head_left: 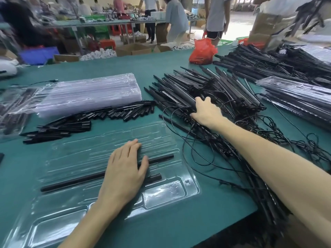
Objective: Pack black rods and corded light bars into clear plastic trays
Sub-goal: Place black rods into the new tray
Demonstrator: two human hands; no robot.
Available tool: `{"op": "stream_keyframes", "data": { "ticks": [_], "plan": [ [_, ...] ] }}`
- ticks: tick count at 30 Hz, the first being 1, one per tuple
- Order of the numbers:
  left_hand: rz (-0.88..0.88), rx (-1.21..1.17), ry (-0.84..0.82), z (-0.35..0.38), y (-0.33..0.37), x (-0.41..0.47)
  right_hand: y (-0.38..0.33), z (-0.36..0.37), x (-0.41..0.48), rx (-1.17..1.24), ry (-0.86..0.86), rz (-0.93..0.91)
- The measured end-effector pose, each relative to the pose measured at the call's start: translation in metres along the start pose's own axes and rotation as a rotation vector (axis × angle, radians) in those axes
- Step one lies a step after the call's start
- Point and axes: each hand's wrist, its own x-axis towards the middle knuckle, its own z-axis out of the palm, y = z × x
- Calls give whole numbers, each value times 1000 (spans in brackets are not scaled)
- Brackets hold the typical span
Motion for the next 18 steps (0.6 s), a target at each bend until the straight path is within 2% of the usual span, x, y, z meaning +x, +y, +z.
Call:
{"op": "stream_keyframes", "data": {
  "ticks": [4, 10, 11, 14, 16, 18],
  "plan": [
    [-4, 6, -11, 0, 2, 0, -14, 7, 10, -74, 32, 22],
    [-21, -1, -29, -3, 5, -1, -19, -18, 44, -53, -246, 4],
    [-25, -4, -31, -3, 6, -1, -20, -25, 53, 16, -199, 3],
    [-36, -8, -50, -5, 9, -2, -18, -34, 81, 168, 91, 82],
    [-47, -14, -62, -4, 9, -2, -13, -30, 96, 140, 125, 135],
    [-53, -20, -57, -3, 8, -1, -6, -21, 105, 180, 65, 190]
  ]
}}
